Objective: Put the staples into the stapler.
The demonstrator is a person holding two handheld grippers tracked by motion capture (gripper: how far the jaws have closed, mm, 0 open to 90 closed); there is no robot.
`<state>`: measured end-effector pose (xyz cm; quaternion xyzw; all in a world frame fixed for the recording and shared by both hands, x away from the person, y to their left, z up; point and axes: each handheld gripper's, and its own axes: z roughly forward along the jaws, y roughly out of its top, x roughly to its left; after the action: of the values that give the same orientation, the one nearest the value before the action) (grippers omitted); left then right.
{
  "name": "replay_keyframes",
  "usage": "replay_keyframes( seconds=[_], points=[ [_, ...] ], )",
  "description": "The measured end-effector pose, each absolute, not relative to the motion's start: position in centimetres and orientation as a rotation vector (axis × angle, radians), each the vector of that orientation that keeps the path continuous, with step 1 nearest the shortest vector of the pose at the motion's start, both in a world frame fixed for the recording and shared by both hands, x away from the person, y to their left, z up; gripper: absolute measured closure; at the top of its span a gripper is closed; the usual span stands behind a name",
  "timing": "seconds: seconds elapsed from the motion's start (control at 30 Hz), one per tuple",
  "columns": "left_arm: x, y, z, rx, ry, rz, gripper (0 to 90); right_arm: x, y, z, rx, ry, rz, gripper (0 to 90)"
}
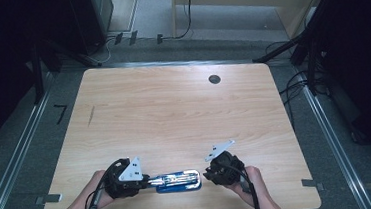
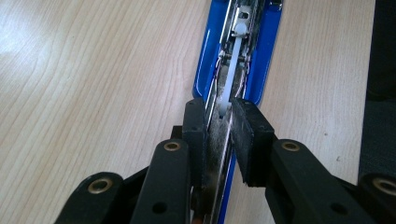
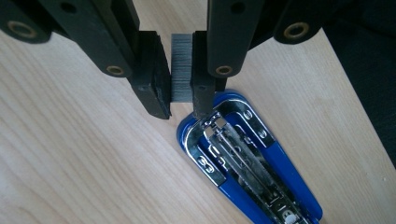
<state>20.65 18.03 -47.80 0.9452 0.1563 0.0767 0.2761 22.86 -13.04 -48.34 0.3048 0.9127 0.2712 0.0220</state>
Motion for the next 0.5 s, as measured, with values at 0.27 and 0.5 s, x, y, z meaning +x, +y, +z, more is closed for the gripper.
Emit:
replay_keyframes(
  seconds=[0.27,0.5],
  points=[
    [20.8,17.9,-47.9,2.532,0.419,0.192,76.3,23.4,-13.3,-48.0,0.906,2.82,0.859,79.3],
    [20.8,17.9,-47.9,2.531,0.416,0.196,76.2,23.8,-13.2,-47.1,0.867,2.819,0.9,79.3]
  ],
)
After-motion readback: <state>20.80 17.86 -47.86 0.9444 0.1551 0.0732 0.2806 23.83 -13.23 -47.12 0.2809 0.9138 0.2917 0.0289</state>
